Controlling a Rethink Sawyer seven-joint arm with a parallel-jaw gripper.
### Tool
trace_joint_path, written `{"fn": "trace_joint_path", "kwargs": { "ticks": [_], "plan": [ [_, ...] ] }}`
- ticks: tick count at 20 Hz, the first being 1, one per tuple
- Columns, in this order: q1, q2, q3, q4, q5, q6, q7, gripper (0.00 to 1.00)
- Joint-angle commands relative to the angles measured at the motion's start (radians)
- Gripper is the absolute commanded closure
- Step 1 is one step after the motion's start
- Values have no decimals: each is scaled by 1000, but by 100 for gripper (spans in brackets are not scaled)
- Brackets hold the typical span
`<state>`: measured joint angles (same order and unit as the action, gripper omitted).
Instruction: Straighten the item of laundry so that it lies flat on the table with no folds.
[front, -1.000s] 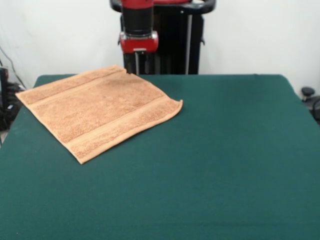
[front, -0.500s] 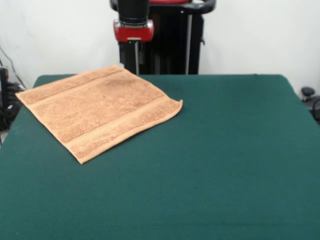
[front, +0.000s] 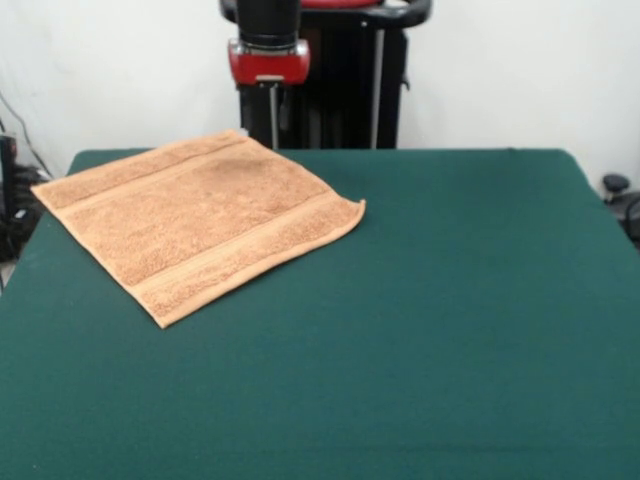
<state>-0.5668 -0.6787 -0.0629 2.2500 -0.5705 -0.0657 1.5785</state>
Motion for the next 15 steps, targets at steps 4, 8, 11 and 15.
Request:
{"fn": "trace_joint_path", "kwargs": {
  "ticks": [4,8,11,15],
  "plan": [
    [-1,-4,129,-39,57,18,163,0],
    [-28,1,152,-49,60,39,154,0],
    [-20,-12,147,-45,73,51,159,0],
    [-24,-17,154,-45,79,68,154,0]
  ]
}}
